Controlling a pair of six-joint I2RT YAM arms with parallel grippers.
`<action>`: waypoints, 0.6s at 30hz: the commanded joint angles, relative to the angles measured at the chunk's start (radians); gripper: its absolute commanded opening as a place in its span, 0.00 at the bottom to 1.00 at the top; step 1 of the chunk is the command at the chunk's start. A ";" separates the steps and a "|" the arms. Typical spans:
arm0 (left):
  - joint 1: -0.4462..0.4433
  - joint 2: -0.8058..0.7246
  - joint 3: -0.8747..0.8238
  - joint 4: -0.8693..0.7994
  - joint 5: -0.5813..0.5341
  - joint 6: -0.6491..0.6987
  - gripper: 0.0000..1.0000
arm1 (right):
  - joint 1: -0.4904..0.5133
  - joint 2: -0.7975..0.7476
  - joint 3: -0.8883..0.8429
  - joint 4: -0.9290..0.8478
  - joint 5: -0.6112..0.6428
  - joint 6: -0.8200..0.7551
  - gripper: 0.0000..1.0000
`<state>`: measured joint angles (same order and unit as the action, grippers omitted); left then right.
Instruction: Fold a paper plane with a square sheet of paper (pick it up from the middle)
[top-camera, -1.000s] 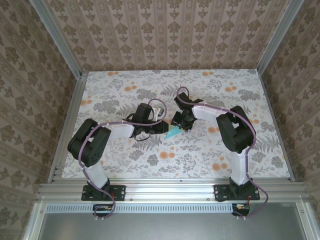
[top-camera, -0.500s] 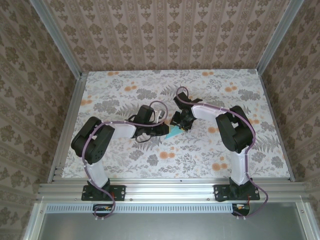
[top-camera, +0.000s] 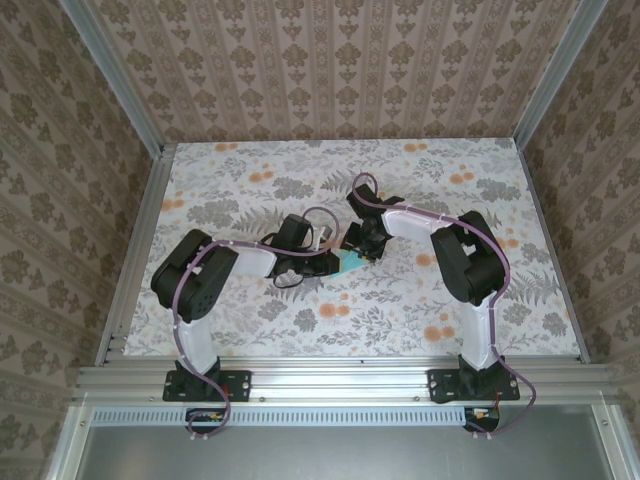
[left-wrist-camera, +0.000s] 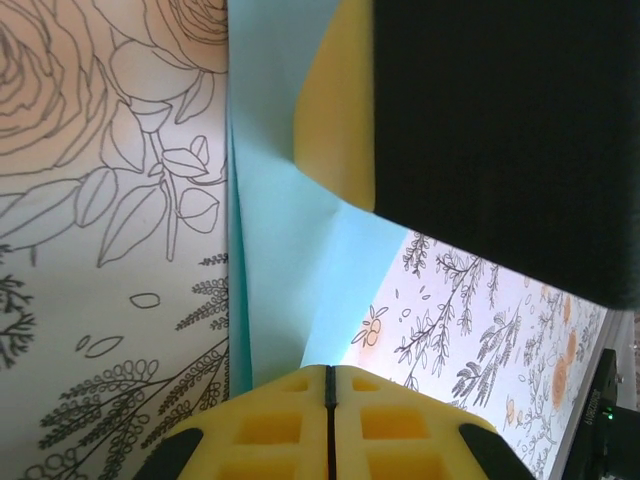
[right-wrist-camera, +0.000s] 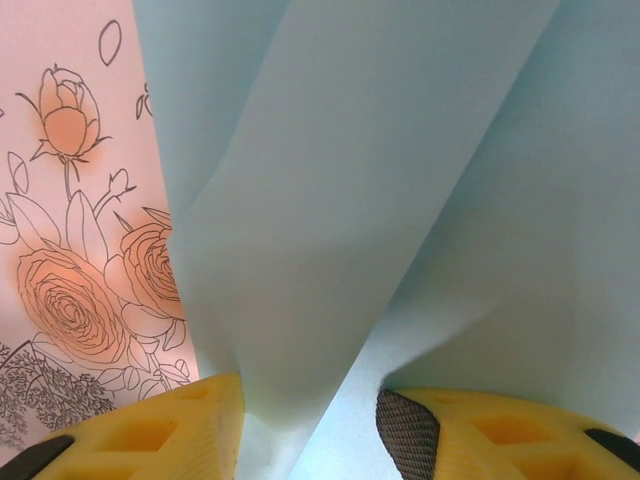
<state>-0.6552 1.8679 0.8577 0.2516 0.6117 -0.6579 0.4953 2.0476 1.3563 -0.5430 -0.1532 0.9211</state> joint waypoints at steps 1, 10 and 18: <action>-0.004 0.010 0.012 -0.046 -0.021 0.027 0.08 | -0.004 0.232 -0.111 -0.107 0.159 0.015 0.49; -0.004 0.005 0.010 -0.083 -0.049 0.046 0.07 | -0.004 0.232 -0.112 -0.107 0.161 0.013 0.49; -0.004 -0.016 -0.041 -0.138 -0.108 0.075 0.05 | -0.004 0.230 -0.115 -0.108 0.164 0.012 0.49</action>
<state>-0.6590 1.8648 0.8570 0.2131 0.5705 -0.6235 0.4953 2.0476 1.3563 -0.5434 -0.1528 0.9211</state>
